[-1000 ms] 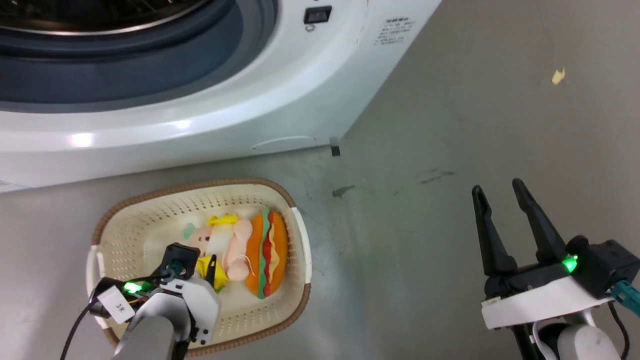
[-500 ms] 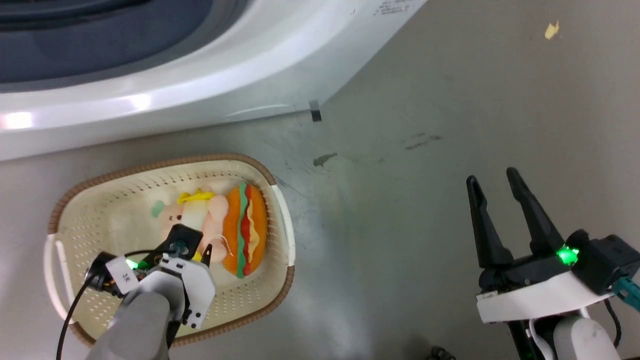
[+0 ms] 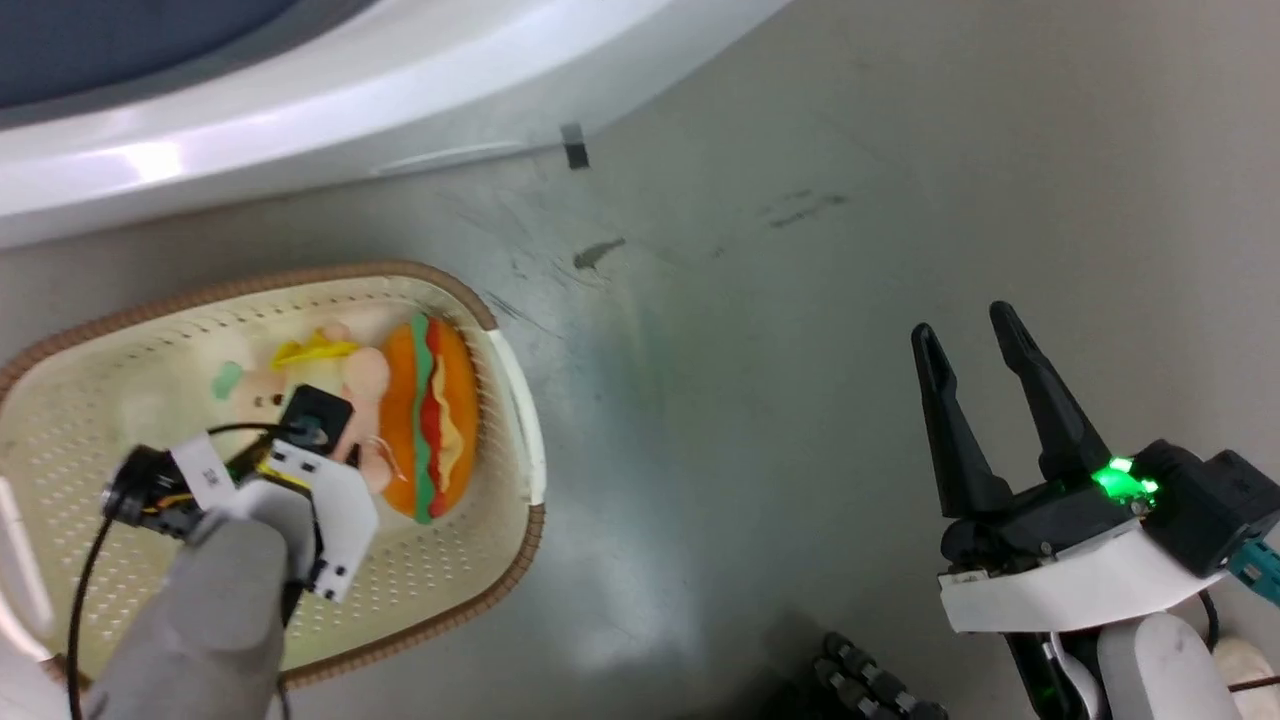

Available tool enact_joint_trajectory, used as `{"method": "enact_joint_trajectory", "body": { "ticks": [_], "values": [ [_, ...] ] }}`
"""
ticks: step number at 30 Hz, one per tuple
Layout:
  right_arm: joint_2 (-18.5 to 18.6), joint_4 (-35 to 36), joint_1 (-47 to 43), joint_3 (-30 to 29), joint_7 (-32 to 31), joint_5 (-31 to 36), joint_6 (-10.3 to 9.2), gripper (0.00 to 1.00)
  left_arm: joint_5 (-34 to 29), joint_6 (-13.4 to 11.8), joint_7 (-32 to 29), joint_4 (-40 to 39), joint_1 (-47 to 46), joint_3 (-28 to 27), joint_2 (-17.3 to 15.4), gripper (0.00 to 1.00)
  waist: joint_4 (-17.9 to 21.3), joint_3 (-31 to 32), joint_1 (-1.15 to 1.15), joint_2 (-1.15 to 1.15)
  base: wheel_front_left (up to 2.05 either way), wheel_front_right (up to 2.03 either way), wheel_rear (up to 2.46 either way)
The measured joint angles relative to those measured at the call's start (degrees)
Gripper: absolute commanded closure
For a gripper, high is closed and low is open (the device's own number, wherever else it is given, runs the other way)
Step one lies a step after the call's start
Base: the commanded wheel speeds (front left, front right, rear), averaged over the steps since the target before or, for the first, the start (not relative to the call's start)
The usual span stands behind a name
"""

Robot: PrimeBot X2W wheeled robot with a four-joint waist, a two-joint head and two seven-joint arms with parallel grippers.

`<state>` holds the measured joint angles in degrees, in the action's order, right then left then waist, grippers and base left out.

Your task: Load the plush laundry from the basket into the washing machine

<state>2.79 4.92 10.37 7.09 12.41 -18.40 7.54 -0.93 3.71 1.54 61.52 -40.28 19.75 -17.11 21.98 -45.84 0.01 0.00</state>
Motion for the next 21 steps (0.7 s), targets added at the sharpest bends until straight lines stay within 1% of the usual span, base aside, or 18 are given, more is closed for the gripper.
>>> {"method": "enact_joint_trajectory", "body": {
  "ticks": [9, 14, 15, 16, 18, 21],
  "values": [
    [0.0, 0.46, 0.72, 0.0, 1.11, -1.42, 0.0, 0.0, -0.48, -0.02, -1.78, 5.28, -5.0, 3.08, -1.69, 0.0, 2.04, -4.44, -0.01, 0.0, 0.0, 0.0, 0.0],
    [0.0, 0.82, 1.72, 0.03, 1.79, -1.98, 0.0, 0.0, -0.03, 0.02, -2.03, 8.03, -6.91, 4.04, -2.03, 0.0, 2.85, -6.79, 0.0, 0.0, 0.0, 0.0, 0.0],
    [0.0, 0.82, 1.94, 0.11, 1.82, -2.07, 0.0, 0.0, 0.09, 0.11, -2.0, 8.53, -7.22, 4.33, -2.11, 0.66, 3.02, -7.24, -0.01, 0.0, 0.0, 0.0, 0.0],
    [0.0, 0.82, 2.05, 0.2, 1.86, -2.23, 0.0, 0.0, 0.11, 0.43, -1.88, 9.04, -7.71, 4.66, -2.24, 1.0, 3.19, -7.68, -0.01, 0.0, 0.0, 0.0, 0.0],
    [0.0, 0.76, 2.56, 0.3, 2.18, -2.36, 0.0, 0.0, 0.38, 0.6, -1.53, 9.94, -8.45, 5.1, -2.33, 1.0, 3.41, -8.41, -0.01, 0.0, 0.0, 0.0, 0.0],
    [0.0, 0.73, 3.18, 0.08, 2.32, -2.3, 0.0, 0.0, 2.33, 0.4, -0.48, 10.69, -8.43, 4.2, -1.79, 1.0, 3.09, -7.89, 0.0, 0.0, 0.0, 0.0, 0.0]
  ]
}}
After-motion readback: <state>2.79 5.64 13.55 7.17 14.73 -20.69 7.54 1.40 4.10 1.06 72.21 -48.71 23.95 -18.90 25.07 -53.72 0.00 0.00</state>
